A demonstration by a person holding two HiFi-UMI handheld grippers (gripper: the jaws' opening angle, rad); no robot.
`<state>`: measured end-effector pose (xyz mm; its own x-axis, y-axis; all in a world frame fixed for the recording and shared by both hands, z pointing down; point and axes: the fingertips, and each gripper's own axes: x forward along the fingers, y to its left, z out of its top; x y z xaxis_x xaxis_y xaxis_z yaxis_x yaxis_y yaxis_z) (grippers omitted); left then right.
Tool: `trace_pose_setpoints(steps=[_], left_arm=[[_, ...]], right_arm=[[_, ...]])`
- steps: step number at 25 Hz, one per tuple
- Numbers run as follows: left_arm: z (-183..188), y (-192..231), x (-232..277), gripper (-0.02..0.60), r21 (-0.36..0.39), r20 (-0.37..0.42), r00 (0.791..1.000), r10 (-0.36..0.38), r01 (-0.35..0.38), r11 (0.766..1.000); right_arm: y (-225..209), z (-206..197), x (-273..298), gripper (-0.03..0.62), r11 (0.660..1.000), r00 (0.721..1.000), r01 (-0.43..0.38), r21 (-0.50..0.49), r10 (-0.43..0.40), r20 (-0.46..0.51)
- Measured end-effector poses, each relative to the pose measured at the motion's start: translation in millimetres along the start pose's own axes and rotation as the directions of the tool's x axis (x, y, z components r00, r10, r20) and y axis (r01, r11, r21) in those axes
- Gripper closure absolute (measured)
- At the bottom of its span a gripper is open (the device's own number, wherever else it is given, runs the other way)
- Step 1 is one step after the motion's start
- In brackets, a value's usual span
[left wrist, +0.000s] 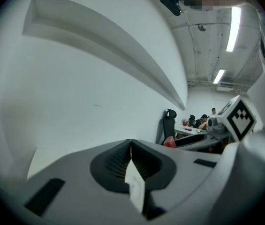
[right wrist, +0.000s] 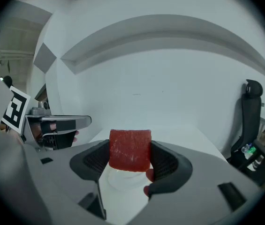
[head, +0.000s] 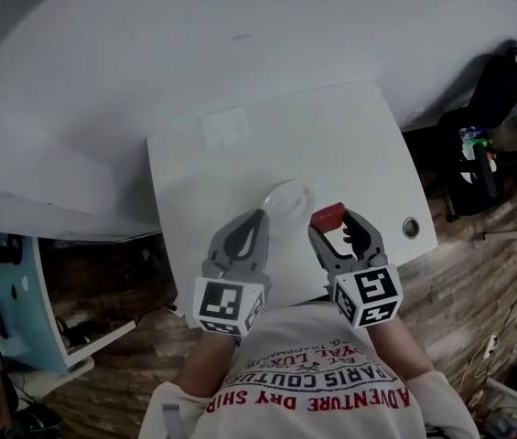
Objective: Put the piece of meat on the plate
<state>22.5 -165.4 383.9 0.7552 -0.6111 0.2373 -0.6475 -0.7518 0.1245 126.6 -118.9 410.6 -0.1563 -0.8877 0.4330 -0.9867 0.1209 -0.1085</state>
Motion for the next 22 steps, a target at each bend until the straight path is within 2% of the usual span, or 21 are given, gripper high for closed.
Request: trace_pose_setpoints(steps=[6,11,15,18,22], left_arm=[[-9,11,26,0.574,-0.052,-0.018,0.985,0.174,-0.175,0.983],[-33,17,27,0.574,-0.119,-0.082,0.949,0.304,-0.312,0.943],[-52,23,27,0.574,-0.139,-0.120,0.929,0.349,-0.364,0.921],[-71,23,19,0.574,-0.159,-0.176,0.907,0.383,-0.410,0.898],[-92,33,16,0.574,-0.169,-0.205,0.897,0.393,-0.427,0.888]], right_arm=[[-27,6,43,0.318,0.986,0.988,-0.144,-0.083,0.139,-0.073],[-23,-8,67,0.318,0.954,0.951,-0.284,-0.099,0.266,-0.157],[-21,-23,87,0.318,0.941,0.930,-0.324,-0.095,0.298,-0.215],[-14,-47,95,0.318,0.928,0.898,-0.365,-0.080,0.328,-0.292],[-3,-76,116,0.318,0.921,0.875,-0.380,-0.080,0.330,-0.355]])
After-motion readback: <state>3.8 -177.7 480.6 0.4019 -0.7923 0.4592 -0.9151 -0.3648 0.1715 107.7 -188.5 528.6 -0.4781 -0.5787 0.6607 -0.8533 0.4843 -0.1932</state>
